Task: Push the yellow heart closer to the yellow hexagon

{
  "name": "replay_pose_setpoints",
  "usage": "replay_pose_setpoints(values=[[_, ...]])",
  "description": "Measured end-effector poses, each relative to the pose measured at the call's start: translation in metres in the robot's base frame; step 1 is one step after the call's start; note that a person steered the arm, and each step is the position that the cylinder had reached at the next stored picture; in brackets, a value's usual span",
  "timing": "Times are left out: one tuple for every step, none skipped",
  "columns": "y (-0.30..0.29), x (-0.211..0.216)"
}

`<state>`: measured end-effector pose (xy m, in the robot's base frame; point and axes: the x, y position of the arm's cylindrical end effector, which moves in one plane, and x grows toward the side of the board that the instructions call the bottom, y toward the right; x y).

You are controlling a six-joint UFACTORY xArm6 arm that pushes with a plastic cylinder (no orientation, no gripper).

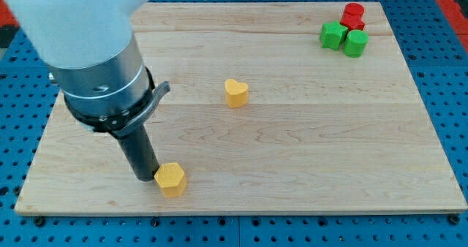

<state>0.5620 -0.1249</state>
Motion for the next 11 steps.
replay_pose_setpoints(values=[[-0.003,-0.071],[0.043,-0.132],[0.101,-0.175],[0.175,-0.139],[0.189,-0.081],[0.188,-0.126],[0.156,-0.161],[0.111,-0.145],[0.095,-0.078],[0.095,-0.021],[0.098,-0.048]])
